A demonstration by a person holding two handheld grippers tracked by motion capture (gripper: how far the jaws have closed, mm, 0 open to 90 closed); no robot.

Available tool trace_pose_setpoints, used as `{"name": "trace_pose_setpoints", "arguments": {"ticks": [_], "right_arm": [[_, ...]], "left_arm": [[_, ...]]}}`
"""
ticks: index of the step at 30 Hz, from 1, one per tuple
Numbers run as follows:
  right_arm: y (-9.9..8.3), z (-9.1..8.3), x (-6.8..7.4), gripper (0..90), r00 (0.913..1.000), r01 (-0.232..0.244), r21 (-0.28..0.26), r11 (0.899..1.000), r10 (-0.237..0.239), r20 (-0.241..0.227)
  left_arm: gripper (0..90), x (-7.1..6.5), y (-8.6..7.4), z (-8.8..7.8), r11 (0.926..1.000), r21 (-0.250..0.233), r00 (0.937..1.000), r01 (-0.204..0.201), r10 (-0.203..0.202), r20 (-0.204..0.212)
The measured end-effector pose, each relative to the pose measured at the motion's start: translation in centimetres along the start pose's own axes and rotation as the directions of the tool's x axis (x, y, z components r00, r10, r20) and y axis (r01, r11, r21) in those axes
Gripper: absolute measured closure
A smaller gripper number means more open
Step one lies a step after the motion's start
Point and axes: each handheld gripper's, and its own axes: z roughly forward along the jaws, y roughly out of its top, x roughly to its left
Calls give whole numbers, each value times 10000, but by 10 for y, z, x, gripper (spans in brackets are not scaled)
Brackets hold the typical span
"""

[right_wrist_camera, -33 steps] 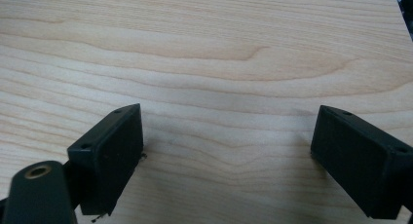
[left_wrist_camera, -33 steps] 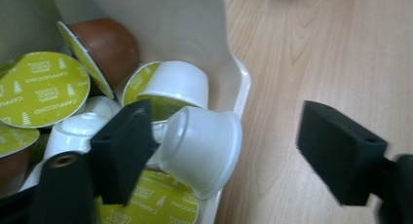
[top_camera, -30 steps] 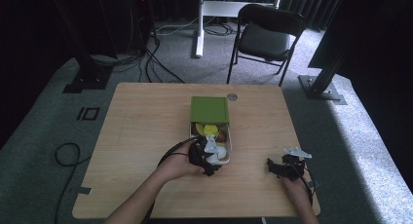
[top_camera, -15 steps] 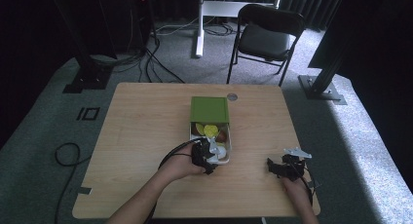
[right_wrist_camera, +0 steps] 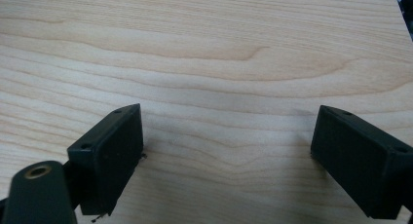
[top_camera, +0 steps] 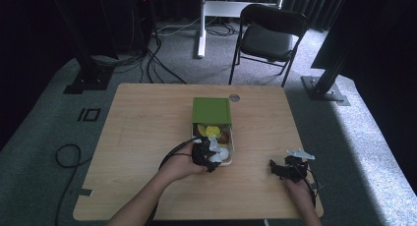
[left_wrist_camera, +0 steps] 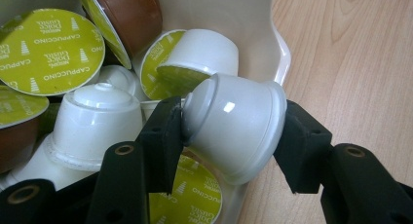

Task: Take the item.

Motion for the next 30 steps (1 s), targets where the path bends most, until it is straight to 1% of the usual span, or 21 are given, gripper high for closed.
{"name": "trace_pose_setpoints", "arguments": {"ticks": [3, 6, 7, 8, 9, 10, 11, 12, 13, 14, 15, 17, 18, 19, 20, 21, 23, 24, 25, 28, 30], "right_arm": [[0, 0, 0, 114, 10000, 0, -1, 10000, 0, -1], [0, 0, 0, 114, 10000, 0, -3, 10000, 0, 0], [0, 0, 0, 114, 10000, 0, -2, 10000, 0, 1], [0, 0, 0, 114, 10000, -1, -2, 10000, 1, -1], [0, 0, 0, 114, 10000, -4, -2, 10000, 4, 0], [0, 0, 0, 114, 10000, -4, -3, 10000, 4, -1], [0, 0, 0, 114, 10000, -5, -3, 10000, 5, 0], [0, 0, 0, 114, 10000, -5, -2, 10000, 5, -1], [0, 0, 0, 114, 10000, -9, -4, 10000, 9, 2], [0, 0, 0, 113, 10000, -15, -6, 10000, 15, 0], [0, 0, 0, 114, 10000, -4, -1, 10000, 4, 0], [0, 0, 0, 114, 10000, -7, -1, 10000, 7, 0], [0, 0, 0, 113, 10000, -6, -1, 10000, 6, 2], [0, 0, 0, 114, 10000, -6, -1, 10000, 6, 1], [0, 0, 0, 114, 10000, -5, -1, 10000, 5, 2], [0, 0, 0, 114, 10000, -5, -1, 10000, 5, 1], [0, 0, 0, 114, 10000, -4, -1, 10000, 4, 3], [0, 0, 0, 114, 10000, -3, -1, 10000, 3, 0], [0, 0, 0, 114, 10000, -4, -2, 10000, 4, 2], [0, 0, 0, 114, 10000, -7, 0, 10000, 7, 2], [0, 0, 0, 114, 10000, -8, -2, 10000, 8, 1]], "left_arm": [[513, 1, 0, -3, 9996, -196, 9998, 206, -207, -53], [570, 4, 1, -10, 9975, -604, 9985, 376, -399, -377], [596, 6, 1, -13, 9957, -785, 9984, 485, -507, -251], [598, 7, 1, -15, 9954, -856, 9990, 428, -439, -113], [600, 6, 1, -17, 9935, -1024, 9986, 506, -521, -120], [603, 6, 1, -17, 9931, -1051, 9985, 526, -538, -86], [604, 6, 2, -18, 9944, -994, 9993, 360, -366, -48], [618, 6, 1, -19, 9918, -1184, 9988, 480, -492, -76], [628, 6, 2, -21, 9910, -1229, 9985, 528, -539, -55], [651, 7, 2, -23, 9856, -1511, 9971, 762, -765, 43], [654, 7, 2, -25, 9828, -1661, 9968, 803, -799, 92], [655, 8, 2, -29, 9824, -1684, 9967, 810, -817, 26], [655, 8, 2, -29, 9842, -1612, 9974, 726, -723, 80], [656, 7, 1, -28, 9867, -1547, 9987, 505, -506, 29], [656, 7, 1, -28, 9856, -1608, 9985, 531, -549, -72], [656, 7, 0, -28, 9868, -1518, 9983, 565, -578, -42], [656, 8, -1, -29, 9833, -1691, 9977, 670, -680, -1], [656, 8, -1, -29, 9833, -1691, 9977, 670, -680, -1], [656, 9, -2, -31, 9793, -1811, 9959, 905, -905, 86], [656, 11, -2, -37, 9784, -1862, 9959, 900, -909, 40], [656, 12, -2, -41, 9749, -2023, 9954, 931, -960, -44]]}}
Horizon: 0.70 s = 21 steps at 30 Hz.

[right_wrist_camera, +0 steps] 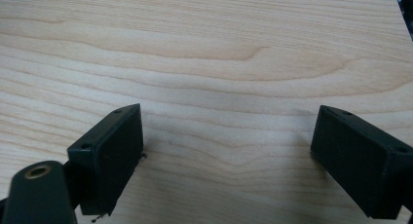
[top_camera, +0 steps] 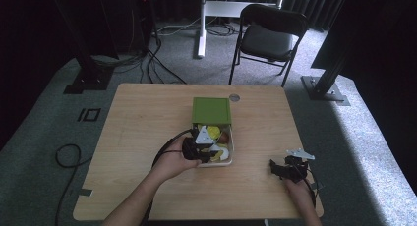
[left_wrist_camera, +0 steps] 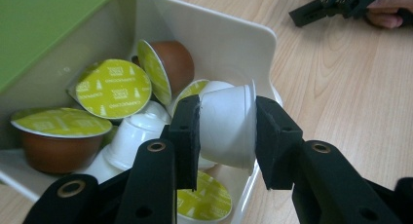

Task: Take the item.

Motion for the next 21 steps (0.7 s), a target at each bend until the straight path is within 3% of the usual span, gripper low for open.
{"name": "trace_pose_setpoints", "arguments": {"ticks": [7, 9, 21], "right_arm": [[0, 0, 0, 113, 10000, 13, -4, 10000, -13, 2], [0, 0, 0, 114, 10000, 10, -3, 10000, -10, 3], [0, 0, 0, 114, 10000, 22, 3, 10000, -22, -2]], "left_arm": [[656, 3, 5, -16, 9998, -212, 10000, 1, -1, -19], [657, 5, 6, -20, 9990, -403, 9998, 167, -169, -44], [657, 21, 3, -56, 9949, -889, 9971, 483, -532, -545]]}}
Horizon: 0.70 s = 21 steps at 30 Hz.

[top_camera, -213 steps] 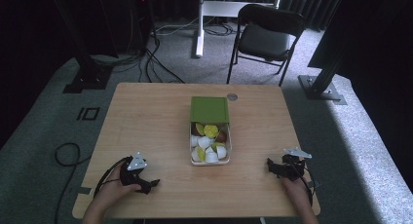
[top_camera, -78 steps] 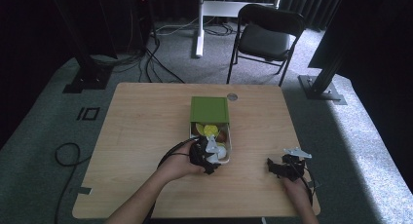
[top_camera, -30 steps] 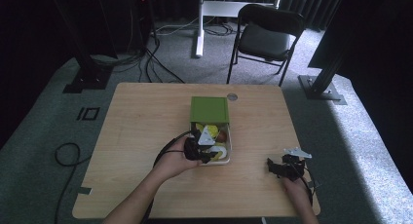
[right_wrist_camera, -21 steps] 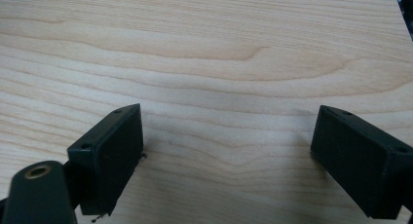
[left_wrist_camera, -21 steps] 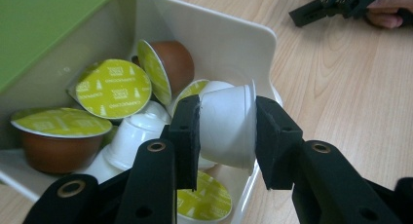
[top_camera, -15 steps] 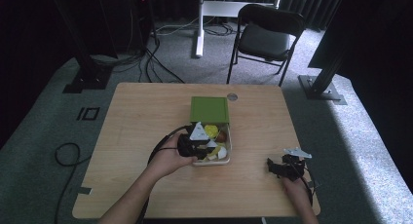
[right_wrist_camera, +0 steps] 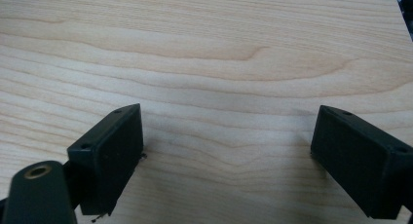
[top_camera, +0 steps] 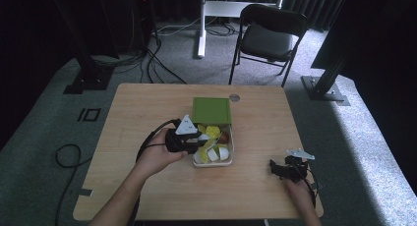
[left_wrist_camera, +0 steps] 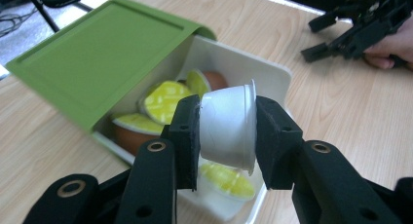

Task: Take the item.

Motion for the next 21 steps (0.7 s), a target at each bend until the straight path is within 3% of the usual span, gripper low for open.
{"name": "trace_pose_setpoints", "arguments": {"ticks": [6, 10, 21], "right_arm": [[0, 0, 0, 114, 10000, -9, 2, 10000, 9, 3], [0, 0, 0, 114, 10000, -5, 4, 10000, 5, 4], [0, 0, 0, 114, 10000, -16, 1, 10000, 16, 8]], "left_arm": [[656, 12, -7, -23, 9994, -201, 9988, 293, -300, -385], [656, 22, -18, -35, 9989, -24, 9967, 473, -474, -665], [656, 45, -58, -42, 9883, -48, 9829, 1521, -1518, -1045]]}}
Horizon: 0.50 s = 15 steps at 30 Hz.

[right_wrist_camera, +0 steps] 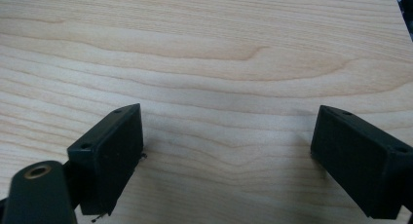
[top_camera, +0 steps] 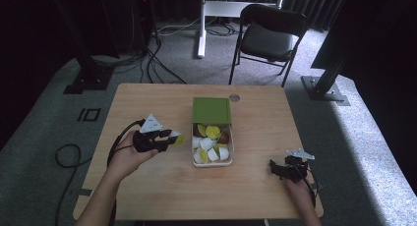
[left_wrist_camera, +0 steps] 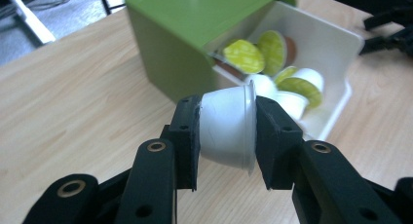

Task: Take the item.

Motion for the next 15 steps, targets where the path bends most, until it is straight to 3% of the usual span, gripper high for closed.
{"name": "trace_pose_setpoints", "arguments": {"ticks": [4, 8, 11, 15], "right_arm": [[0, 0, 0, 114, 10000, 0, -3, 10000, 0, -1], [0, 0, 0, 114, 10000, 4, -3, 10000, -4, -3], [0, 0, 0, 114, 10000, 4, -3, 10000, -4, -3], [0, 0, 0, 114, 10000, 5, -3, 10000, -5, -3]], "left_arm": [[656, 10, -15, 6, 9991, -99, 9984, 423, -427, -365], [655, 20, -34, 14, 9951, -75, 9948, 985, -987, -263], [655, 27, -46, 18, 9919, -151, 9902, 1263, -1270, -585], [655, 36, -58, 22, 9835, -407, 9794, 1765, -1796, -923]]}}
